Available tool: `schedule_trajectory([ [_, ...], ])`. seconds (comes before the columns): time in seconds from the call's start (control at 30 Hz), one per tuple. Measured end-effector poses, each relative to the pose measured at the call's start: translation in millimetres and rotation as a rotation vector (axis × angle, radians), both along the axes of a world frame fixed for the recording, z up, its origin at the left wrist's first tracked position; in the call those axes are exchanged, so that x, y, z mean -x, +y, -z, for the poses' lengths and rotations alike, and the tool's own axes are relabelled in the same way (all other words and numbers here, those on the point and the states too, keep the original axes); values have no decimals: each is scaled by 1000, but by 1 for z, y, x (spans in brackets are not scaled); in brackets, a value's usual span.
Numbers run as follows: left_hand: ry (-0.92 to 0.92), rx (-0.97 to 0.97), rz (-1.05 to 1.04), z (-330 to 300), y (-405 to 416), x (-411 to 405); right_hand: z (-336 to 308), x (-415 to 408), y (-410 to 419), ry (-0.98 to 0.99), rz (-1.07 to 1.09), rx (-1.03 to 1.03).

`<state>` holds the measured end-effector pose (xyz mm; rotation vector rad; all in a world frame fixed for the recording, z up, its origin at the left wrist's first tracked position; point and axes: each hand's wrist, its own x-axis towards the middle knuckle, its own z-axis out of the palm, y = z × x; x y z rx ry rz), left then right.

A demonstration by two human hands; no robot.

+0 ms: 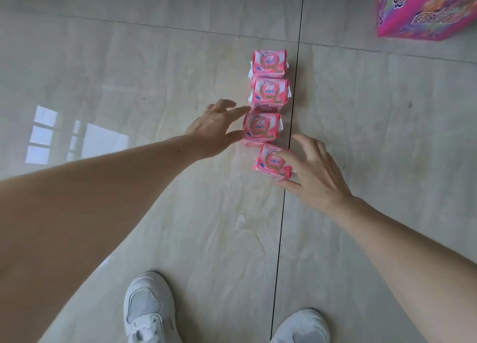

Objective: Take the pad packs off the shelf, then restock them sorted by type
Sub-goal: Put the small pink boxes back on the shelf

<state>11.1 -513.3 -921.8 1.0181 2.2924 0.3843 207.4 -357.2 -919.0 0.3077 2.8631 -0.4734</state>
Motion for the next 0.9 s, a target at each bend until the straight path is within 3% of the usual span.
schedule_trajectory([
  [0.17,-81,-65,-43,7,10,-5,4,11,-11,-55,-3,57],
  [0.37,42,-57,-73,11,23,-16,10,-11,-3,-27,43,45],
  [0.57,-68,-111,-96,8,23,-17,-2,-11,-1,-146,68,106],
  [0.73,-183,-132,-157,-33,8,-17,-46,-9,-3,-198,102,181],
  [0.9,-239,-139,-154,-116,2,-19,-133,-11,-1,-186,24,247],
])
